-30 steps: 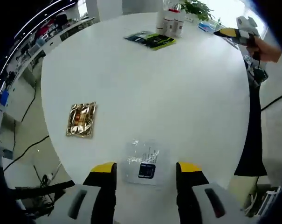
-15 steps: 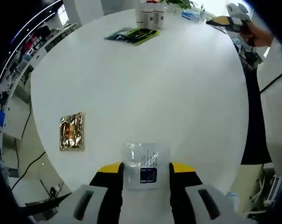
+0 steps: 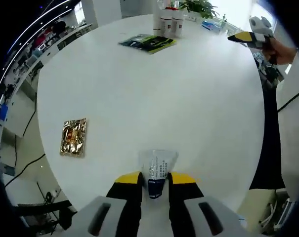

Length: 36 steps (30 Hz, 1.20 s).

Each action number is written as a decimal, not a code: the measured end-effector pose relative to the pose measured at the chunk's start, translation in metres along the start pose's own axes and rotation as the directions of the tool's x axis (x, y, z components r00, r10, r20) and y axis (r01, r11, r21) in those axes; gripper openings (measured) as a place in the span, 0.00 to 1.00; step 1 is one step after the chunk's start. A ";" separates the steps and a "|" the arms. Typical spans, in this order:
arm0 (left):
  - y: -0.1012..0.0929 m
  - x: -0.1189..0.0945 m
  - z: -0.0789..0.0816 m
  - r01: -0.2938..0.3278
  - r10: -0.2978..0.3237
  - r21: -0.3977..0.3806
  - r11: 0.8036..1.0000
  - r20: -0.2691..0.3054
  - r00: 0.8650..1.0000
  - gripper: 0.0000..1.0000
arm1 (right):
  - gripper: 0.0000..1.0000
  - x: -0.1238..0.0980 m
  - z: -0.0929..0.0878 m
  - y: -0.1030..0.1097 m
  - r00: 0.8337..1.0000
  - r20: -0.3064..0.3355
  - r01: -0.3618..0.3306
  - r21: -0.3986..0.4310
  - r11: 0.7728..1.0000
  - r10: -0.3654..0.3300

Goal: Arrange the skincare products in the storage area until every visible bottle or jar stands upright without overlapping.

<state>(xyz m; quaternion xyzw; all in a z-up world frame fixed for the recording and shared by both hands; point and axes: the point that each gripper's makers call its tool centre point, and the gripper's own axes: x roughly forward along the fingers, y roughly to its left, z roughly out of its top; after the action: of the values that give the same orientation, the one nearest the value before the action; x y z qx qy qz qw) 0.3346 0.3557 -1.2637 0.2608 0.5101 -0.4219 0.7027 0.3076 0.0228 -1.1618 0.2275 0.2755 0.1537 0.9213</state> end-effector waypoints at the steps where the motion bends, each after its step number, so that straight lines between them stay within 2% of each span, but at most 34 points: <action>1: -0.006 0.002 0.002 0.014 -0.014 -0.001 1.000 0.013 1.000 0.07 | 0.25 0.000 0.003 0.000 1.000 0.004 -0.001 -0.002 1.000 0.001; 3: -0.009 0.004 0.006 0.025 -0.023 -0.052 0.998 0.029 0.999 0.06 | 0.25 0.000 0.006 0.001 1.000 0.016 -0.004 -0.004 1.000 0.004; 6: -0.012 0.005 0.009 0.032 -0.029 -0.071 0.997 0.035 0.999 0.05 | 0.25 -0.001 0.005 0.002 1.000 0.018 -0.007 0.006 1.000 0.007; 9: -0.023 0.004 0.015 0.054 -0.053 -0.079 0.995 0.023 0.998 0.04 | 0.25 0.000 0.002 0.006 1.000 0.000 -0.031 -0.013 0.999 0.031; 10: -0.028 0.000 0.024 0.048 -0.047 -0.015 0.999 0.035 0.998 0.04 | 0.25 0.000 0.002 0.008 0.999 -0.004 -0.040 -0.013 0.999 0.040; 14: -0.053 -0.012 0.072 0.083 -0.084 0.012 0.996 0.166 0.983 0.04 | 0.25 0.002 0.010 0.016 0.996 -0.002 -0.084 -0.002 0.996 0.084; 17: -0.077 -0.022 0.111 0.114 -0.126 0.059 0.992 0.247 0.961 0.04 | 0.26 0.002 0.023 0.034 0.987 0.019 -0.160 0.010 0.987 0.159; 18: -0.091 -0.030 0.133 0.129 -0.149 0.088 0.988 0.295 0.944 0.04 | 0.26 0.001 0.027 0.042 0.982 0.025 -0.188 -0.002 0.982 0.188; 21: -0.115 -0.048 0.170 0.155 -0.193 0.132 0.979 0.367 0.910 0.03 | 0.26 -0.004 0.037 0.079 0.945 -0.009 -0.326 -0.074 0.943 0.326; 24: -0.130 -0.062 0.188 0.161 -0.216 0.166 0.973 0.404 0.889 0.03 | 0.26 -0.008 0.041 0.102 0.919 -0.060 -0.395 -0.163 0.904 0.391; 26: -0.139 -0.071 0.199 0.170 -0.235 0.184 0.968 0.429 0.872 0.03 | 0.25 -0.009 0.042 0.109 0.908 -0.092 -0.418 -0.194 0.887 0.408; 28: -0.146 -0.077 0.207 0.166 -0.244 0.211 0.963 0.435 0.867 0.03 | 0.23 -0.012 0.042 0.117 0.892 -0.132 -0.451 -0.219 0.865 0.431; 29: -0.148 -0.080 0.210 0.162 -0.248 0.224 0.961 0.436 0.865 0.03 | 0.22 -0.015 0.043 0.122 0.885 -0.152 -0.466 -0.262 0.845 0.441; 32: -0.151 -0.086 0.215 0.154 -0.249 0.242 0.958 0.437 0.864 0.03 | 0.20 -0.020 0.042 0.132 0.872 -0.188 -0.489 -0.342 0.802 0.452; 35: -0.154 -0.092 0.220 0.145 -0.254 0.266 0.953 0.440 0.861 0.03 | 0.19 -0.022 0.039 0.134 0.873 -0.222 -0.487 -0.407 0.773 0.433; 36: -0.155 -0.093 0.221 0.141 -0.256 0.277 0.951 0.440 0.861 0.03 | 0.18 -0.024 0.038 0.136 0.868 -0.230 -0.496 -0.422 0.759 0.440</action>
<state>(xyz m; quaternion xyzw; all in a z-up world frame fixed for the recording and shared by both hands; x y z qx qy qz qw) 0.2993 0.1312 -1.0903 0.1776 0.2951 -0.6003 0.7218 0.2891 0.1163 -1.0545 0.0510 0.2179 0.4536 0.8626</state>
